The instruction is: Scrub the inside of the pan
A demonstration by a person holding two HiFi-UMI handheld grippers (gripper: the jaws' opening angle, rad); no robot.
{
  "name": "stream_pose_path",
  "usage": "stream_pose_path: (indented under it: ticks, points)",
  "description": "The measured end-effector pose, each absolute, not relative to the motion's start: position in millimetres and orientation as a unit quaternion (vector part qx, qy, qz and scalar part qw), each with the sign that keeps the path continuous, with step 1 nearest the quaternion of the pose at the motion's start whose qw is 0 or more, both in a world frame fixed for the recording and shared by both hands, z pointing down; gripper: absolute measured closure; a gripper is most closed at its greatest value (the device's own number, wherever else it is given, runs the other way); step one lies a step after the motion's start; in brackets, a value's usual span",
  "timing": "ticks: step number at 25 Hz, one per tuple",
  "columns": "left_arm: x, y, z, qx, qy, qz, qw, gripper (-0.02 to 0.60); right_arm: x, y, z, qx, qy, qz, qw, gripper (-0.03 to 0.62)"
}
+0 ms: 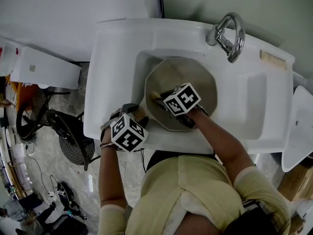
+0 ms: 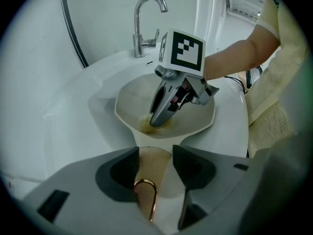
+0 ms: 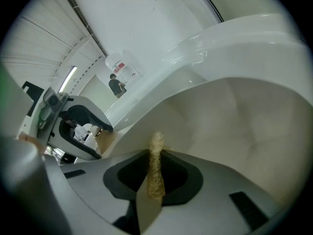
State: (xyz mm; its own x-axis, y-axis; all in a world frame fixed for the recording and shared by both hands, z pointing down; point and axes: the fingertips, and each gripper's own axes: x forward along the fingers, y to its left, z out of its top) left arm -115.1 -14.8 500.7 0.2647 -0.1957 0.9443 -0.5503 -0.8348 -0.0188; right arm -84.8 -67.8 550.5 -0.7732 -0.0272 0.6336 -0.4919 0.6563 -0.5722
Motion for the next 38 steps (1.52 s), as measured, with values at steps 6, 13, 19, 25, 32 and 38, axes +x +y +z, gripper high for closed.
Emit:
stream_pose_path:
  ticks: [6,13,19,25,32,38]
  points:
    - [-115.0,-15.1,501.2,0.776,-0.245,0.561,0.15,0.322,-84.1,-44.0,544.8,0.093,-0.863,0.372,0.33,0.514]
    - [-114.6,-15.0,501.4,0.776,-0.248,0.561,0.146,0.323,-71.8,-23.8,545.1,0.053,-0.851,0.372,0.367,0.514]
    - [-114.8,-15.4,501.3,0.778,-0.247,0.557,0.15,0.324,-58.2,-5.3,547.0,0.012,-0.836,0.377,0.398,0.514]
    - [-114.1,-15.0,501.3,0.781,-0.244,0.556,0.148,0.323,-40.4,11.8,549.2,-0.019,-0.817,0.387,0.428,0.516]
    - [-114.9,-14.8,501.1,0.783,-0.241,0.554,0.146,0.324,-8.3,26.1,553.8,-0.069,-0.783,0.357,0.504,0.516]
    - [-114.4,-14.3,501.4,0.785,-0.239,0.553,0.146,0.324,12.8,29.5,559.1,-0.069,-0.762,0.362,0.532,0.514]
